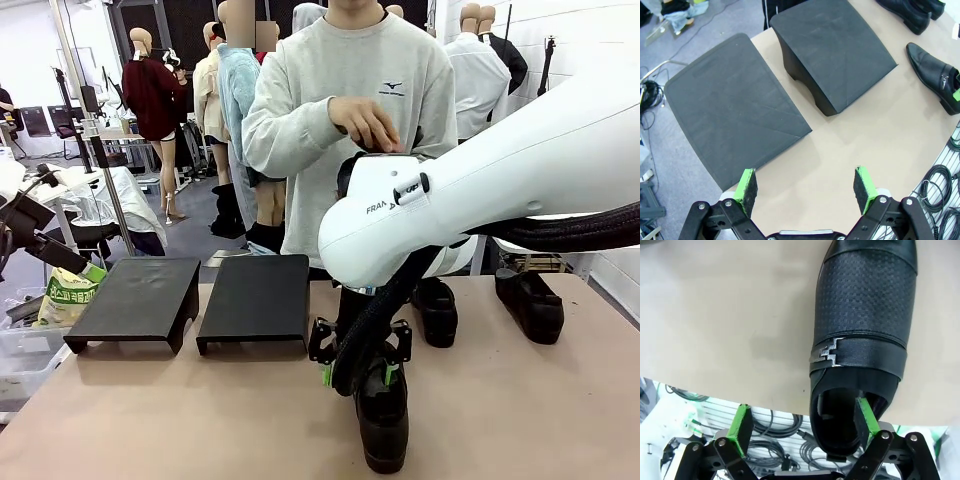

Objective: Organize the shoes by placing them on the stand.
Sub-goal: Place the Shoe from the middle of the table onto the Shoes Stand.

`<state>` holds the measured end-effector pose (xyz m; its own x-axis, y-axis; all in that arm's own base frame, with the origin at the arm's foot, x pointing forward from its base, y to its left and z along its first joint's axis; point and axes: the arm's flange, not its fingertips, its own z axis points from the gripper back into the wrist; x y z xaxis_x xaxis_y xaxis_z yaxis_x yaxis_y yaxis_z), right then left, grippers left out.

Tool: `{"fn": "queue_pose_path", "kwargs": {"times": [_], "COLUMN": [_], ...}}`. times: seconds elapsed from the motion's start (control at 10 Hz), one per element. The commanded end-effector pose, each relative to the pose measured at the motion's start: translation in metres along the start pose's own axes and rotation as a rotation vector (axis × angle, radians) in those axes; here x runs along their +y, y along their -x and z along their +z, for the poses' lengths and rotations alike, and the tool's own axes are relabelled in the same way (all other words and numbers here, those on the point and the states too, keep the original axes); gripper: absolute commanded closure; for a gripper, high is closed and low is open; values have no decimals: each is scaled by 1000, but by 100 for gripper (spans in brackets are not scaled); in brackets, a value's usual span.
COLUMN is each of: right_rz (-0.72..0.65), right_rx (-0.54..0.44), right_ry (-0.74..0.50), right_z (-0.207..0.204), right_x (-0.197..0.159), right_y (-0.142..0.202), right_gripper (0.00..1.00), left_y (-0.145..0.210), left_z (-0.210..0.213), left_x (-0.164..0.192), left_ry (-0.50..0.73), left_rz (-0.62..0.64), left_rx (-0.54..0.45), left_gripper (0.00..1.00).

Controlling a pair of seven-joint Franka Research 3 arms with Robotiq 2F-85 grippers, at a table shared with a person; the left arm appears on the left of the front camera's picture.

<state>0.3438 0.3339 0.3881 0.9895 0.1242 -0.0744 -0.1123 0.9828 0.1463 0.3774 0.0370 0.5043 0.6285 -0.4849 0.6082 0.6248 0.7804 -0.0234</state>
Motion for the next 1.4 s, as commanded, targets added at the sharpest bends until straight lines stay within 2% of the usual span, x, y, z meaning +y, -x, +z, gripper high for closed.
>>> {"fn": "queue_pose_path", "kwargs": {"times": [0.0, 0.2, 0.4, 0.5, 0.6, 0.7, 0.8, 0.9, 1.0, 1.1, 1.2, 1.3], "right_rz": [30, 16, -1, -57, -173, -235, -261, -289, -312, -336, -344, -316], "right_rx": [-64, -93, -117, -121, -135, -149, -152, -153, -155, -153, -147, -135], "right_ry": [22, 51, 72, 91, 108, 103, 79, 52, 25, -14, -35, 41], "right_z": [35, 78, 111, 119, 124, 126, 126, 124, 123, 121, 118, 126], "right_x": [-8, -42, -102, -135, -161, -180, -194, -209, -224, -240, -245, -233], "right_y": [8, 15, 16, 15, 17, 25, 29, 32, 33, 36, 41, 31], "right_gripper": [0, 0, 0, 0, 0, 0, 0, 0, 0, 0, 0, 0], "left_y": [3, 3, 0, -3, -11, -22, -27, -24, -21, -18, -14, -55], "left_z": [0, 0, 0, 2, 2, 4, 5, 3, -8, -12, -7, -3], "left_x": [3, 3, 0, -23, -56, -99, -132, -160, -166, -159, -126, -164], "left_ry": [15, 15, 0, 40, 53, 32, 14, 123, 138, 83, -34, 98], "left_rz": [-10, -10, 0, -23, -33, 42, 62, 85, 87, 114, 49, 84], "left_rx": [-14, -14, 0, -14, -36, -104, -22, 30, 128, 194, 114, 132], "left_gripper": [0, 0, 0, 0, 0, 0, 0, 0, 0, 0, 0, 0]}}
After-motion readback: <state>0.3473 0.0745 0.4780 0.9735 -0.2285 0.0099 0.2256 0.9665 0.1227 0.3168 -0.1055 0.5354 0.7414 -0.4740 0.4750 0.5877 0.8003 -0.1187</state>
